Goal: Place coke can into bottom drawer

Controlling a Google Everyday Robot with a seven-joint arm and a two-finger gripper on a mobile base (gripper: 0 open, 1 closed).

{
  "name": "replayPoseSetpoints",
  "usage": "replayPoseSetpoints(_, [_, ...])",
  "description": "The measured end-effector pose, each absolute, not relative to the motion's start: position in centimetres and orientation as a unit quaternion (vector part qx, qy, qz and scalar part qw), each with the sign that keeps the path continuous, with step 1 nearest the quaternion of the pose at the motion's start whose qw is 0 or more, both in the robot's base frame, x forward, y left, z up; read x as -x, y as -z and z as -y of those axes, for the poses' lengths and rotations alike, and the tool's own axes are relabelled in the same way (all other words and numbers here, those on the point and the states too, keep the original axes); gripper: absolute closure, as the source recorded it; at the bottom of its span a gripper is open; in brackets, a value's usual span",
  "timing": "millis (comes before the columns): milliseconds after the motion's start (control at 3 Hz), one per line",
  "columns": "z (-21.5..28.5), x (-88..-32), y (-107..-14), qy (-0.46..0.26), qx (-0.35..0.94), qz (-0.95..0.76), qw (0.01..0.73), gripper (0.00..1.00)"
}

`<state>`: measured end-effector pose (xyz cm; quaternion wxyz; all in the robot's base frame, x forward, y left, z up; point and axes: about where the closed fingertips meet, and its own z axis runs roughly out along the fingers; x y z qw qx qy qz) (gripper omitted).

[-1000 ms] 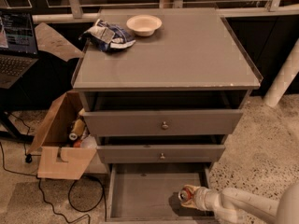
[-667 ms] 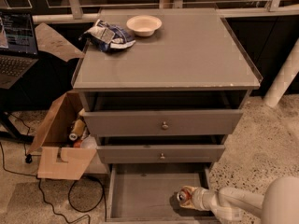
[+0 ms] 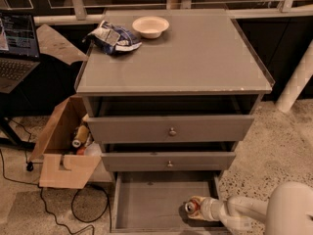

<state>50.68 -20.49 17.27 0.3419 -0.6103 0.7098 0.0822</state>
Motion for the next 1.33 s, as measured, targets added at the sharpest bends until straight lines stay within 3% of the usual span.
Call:
replayPoseSetpoints(1000, [20.47,-50.68,-17.26,-0.082,0.61,-0.71,0.342,0.13])
replayPoseSetpoints(1333, [20.47,-50.68,-17.26,-0.082,0.61,-0.71,0.342,0.0])
